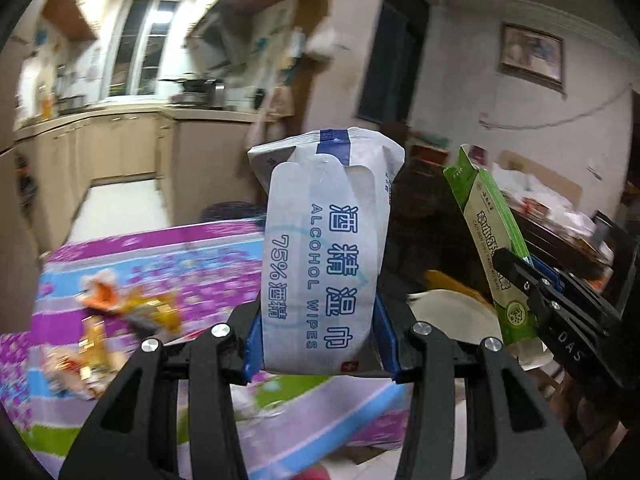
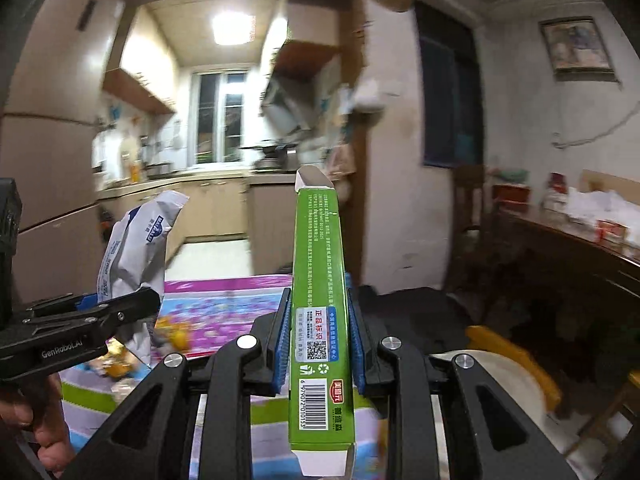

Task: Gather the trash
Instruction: 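Carry the wipes pack and toothpaste box over the white bucket with both tools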

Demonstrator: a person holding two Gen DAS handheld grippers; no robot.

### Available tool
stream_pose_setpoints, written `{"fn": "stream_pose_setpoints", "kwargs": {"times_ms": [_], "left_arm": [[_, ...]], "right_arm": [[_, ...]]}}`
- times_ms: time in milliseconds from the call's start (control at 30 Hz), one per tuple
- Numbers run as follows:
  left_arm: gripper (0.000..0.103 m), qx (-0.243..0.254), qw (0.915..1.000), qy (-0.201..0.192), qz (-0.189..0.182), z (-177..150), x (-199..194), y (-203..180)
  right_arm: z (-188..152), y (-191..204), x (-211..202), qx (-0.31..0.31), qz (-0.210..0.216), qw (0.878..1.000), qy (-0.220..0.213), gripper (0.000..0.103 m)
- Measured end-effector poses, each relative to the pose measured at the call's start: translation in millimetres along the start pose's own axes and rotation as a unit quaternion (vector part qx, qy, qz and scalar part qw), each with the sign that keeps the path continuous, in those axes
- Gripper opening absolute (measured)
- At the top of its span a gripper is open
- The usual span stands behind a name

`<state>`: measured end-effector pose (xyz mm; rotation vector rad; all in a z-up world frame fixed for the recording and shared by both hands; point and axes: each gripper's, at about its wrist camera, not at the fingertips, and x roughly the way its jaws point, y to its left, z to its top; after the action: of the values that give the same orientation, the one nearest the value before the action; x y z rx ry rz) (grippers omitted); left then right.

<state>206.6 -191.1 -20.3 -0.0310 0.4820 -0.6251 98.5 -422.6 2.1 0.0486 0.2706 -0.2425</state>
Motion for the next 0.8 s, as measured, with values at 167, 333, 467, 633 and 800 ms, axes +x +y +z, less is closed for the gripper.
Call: {"fn": "stream_pose_setpoints", "kwargs": {"times_ms": [167,333,467,633,800], "left_arm": [[0.044,0.032,0.9971,0.034,-0.061,3,52,-61],[0.044,0.05,0.9893,0.082,-0.11,7,98,-107],[0.044,0.057,0.981,0.129,-0.133,6,140,-136],[0.044,0.05,0.9711,0.185,-0.142,-3,176,-162],[0.043,0.046,0.959,0.244,-0.137,-14,213,-181]], "right_arm": [[2,-75,0,0.02,-0.063,0.998,0.022,0.026],[-9,-152,17,0.052,-0.092,0.991,0.086,0.026],[-21,-204,53,0.079,-0.101,0.98,0.152,0.026],[-40,-239,98,0.095,-0.101,0.967,0.214,0.026],[-59,-262,121,0.113,-0.107,0.956,0.25,0.026]]}}
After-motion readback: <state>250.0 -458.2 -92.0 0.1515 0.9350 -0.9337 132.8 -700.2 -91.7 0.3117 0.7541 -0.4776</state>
